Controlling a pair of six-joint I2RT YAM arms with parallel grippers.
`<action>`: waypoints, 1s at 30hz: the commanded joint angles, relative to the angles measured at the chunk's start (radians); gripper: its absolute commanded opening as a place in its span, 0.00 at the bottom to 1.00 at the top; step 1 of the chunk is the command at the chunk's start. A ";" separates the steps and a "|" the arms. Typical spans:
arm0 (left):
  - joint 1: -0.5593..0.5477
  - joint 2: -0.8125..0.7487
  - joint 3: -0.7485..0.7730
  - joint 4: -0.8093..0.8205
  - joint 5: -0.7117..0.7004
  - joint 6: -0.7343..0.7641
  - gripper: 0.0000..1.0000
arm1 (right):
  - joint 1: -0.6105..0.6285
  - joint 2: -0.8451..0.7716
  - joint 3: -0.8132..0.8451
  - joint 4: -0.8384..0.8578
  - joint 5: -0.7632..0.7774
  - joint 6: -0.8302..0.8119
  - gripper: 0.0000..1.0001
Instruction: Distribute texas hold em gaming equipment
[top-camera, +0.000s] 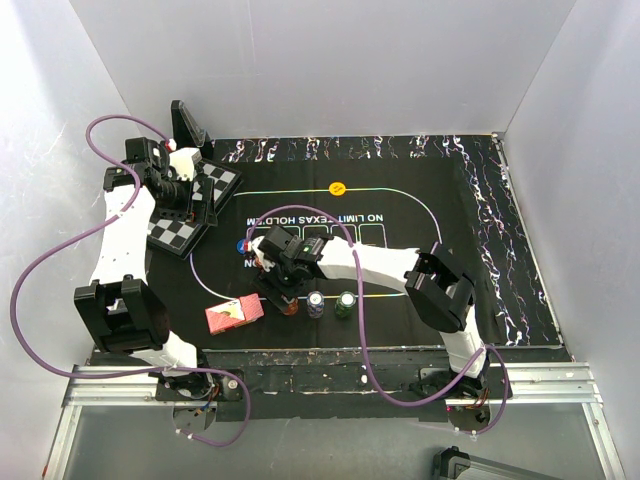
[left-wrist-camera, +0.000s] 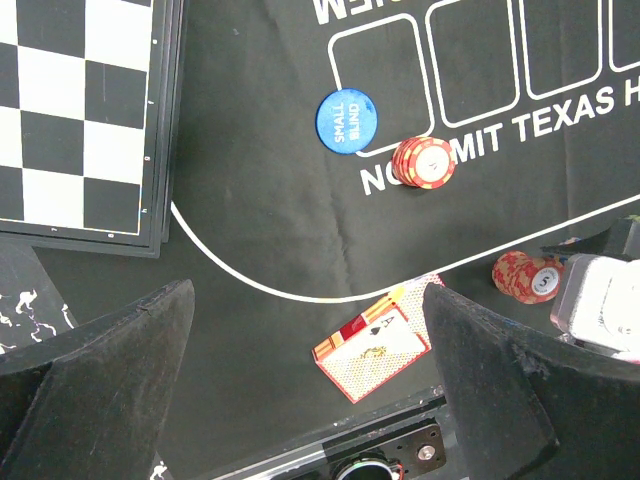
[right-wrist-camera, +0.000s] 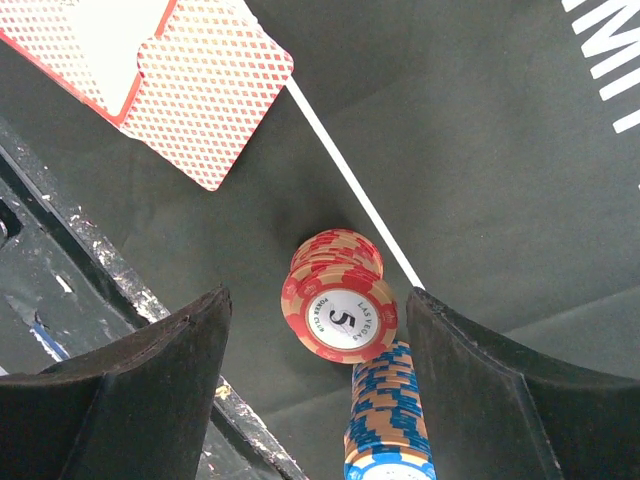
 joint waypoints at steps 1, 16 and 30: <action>0.003 -0.046 0.023 -0.004 -0.002 0.005 1.00 | 0.003 0.008 -0.020 0.021 -0.020 0.013 0.77; 0.004 -0.053 0.021 0.014 -0.019 -0.007 1.00 | 0.005 0.017 -0.033 0.029 -0.025 0.016 0.64; 0.003 -0.066 0.026 0.016 -0.025 -0.007 1.00 | 0.003 0.031 -0.022 0.021 -0.028 0.019 0.56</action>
